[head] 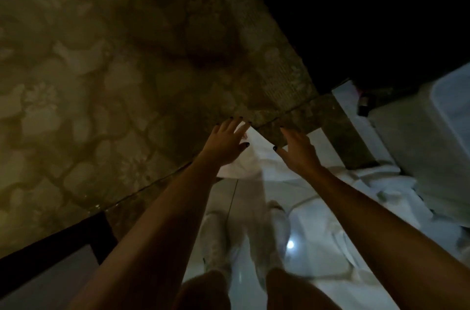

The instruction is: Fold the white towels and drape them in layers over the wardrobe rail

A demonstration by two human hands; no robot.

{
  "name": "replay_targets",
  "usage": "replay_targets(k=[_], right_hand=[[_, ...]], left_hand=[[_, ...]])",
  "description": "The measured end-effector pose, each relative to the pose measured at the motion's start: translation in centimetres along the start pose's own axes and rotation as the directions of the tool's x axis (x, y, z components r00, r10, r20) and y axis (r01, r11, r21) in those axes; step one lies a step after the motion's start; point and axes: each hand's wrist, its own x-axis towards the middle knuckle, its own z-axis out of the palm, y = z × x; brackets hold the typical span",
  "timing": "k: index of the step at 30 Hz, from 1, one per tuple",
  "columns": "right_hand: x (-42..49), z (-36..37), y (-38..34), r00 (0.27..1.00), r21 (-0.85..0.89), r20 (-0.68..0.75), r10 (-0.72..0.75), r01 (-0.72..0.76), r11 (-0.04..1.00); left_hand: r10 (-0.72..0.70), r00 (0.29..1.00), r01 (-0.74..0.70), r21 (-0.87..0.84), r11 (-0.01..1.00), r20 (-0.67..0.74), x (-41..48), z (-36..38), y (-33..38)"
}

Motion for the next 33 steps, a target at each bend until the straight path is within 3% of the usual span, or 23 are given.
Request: replay_targets(k=[4, 6, 9, 13, 15, 17, 19, 22, 29, 33], right_hand=[[7.2, 8.0, 4.8, 0.987, 0.147, -0.156, -0.026, 0.049, 0.988], [9.4, 11.5, 6.8, 0.988, 0.164, -0.152, -0.01, 0.035, 0.986], [10.8, 14.6, 8.8, 0.993, 0.108, -0.106, 0.061, -0.049, 0.993], [10.6, 15.7, 9.2, 0.99, 0.046, -0.139, -0.022, 0.029, 0.999], [9.8, 13.9, 8.5, 0.994, 0.136, -0.109, -0.021, 0.036, 0.99], [8.6, 11.4, 8.0, 0.998, 0.187, -0.058, 0.021, -0.01, 0.982], [6.5, 8.2, 7.0, 0.998, 0.221, -0.038, 0.042, -0.033, 0.975], [2.9, 2.8, 4.4, 0.999, 0.229, -0.036, 0.005, 0.004, 0.973], [-7.8, -12.3, -2.1, 0.995, 0.368, -0.078, 0.064, -0.031, 0.929], [-15.4, -24.3, -7.1, 0.999, 0.191, -0.018, 0.035, -0.031, 0.981]], left_hand=[[0.053, 0.998, -0.054, 0.073, 0.996, 0.017, 8.1, 6.6, -3.1], [0.077, 0.997, -0.077, 0.115, 0.99, 0.004, 10.9, 9.6, -4.1], [0.097, 0.995, -0.091, 0.12, 0.989, -0.04, 13.7, 13.4, -4.2], [0.057, 0.997, -0.054, 0.06, 0.997, -0.056, 14.3, 14.4, -3.5], [0.066, 0.998, -0.066, 0.02, 0.998, -0.018, 13.4, 13.1, -3.5], [0.036, 0.999, -0.038, -0.155, 0.987, -0.017, 11.4, 10.9, -2.9], [0.012, 1.0, -0.014, -0.356, 0.934, -0.006, 8.5, 7.9, -1.5], [-0.05, 0.998, 0.057, -0.523, 0.851, 0.027, 4.3, 2.7, 0.7], [-0.14, 0.988, 0.151, -0.675, 0.722, 0.071, -4.9, -14.2, 7.8], [-0.133, 0.991, 0.075, -0.733, 0.676, -0.021, -11.3, -25.7, 12.9]])
